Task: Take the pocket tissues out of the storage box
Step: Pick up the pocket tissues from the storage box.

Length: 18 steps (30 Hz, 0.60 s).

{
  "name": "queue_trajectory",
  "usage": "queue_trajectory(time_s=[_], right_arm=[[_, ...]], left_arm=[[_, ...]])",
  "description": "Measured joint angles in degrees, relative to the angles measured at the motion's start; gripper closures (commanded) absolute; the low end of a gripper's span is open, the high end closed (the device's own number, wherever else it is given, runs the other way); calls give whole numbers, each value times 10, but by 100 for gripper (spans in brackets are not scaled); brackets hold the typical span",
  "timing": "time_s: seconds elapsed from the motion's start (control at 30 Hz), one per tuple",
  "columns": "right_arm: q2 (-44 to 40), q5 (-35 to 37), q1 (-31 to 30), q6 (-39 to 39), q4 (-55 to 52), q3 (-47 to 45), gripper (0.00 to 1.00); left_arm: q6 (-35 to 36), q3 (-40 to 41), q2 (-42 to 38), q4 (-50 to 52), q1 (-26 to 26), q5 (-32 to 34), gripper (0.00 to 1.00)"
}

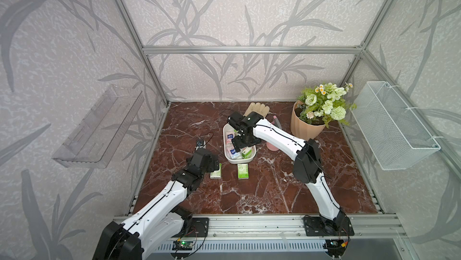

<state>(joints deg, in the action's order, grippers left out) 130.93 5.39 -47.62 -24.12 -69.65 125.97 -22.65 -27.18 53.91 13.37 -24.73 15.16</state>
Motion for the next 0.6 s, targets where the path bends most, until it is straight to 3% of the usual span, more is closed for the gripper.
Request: queue_trajectory(time_s=[0.6], right_arm=[[71,-30,16,64,-31,54,13]], left_arm=[[0,0,10,0,0,3,0]])
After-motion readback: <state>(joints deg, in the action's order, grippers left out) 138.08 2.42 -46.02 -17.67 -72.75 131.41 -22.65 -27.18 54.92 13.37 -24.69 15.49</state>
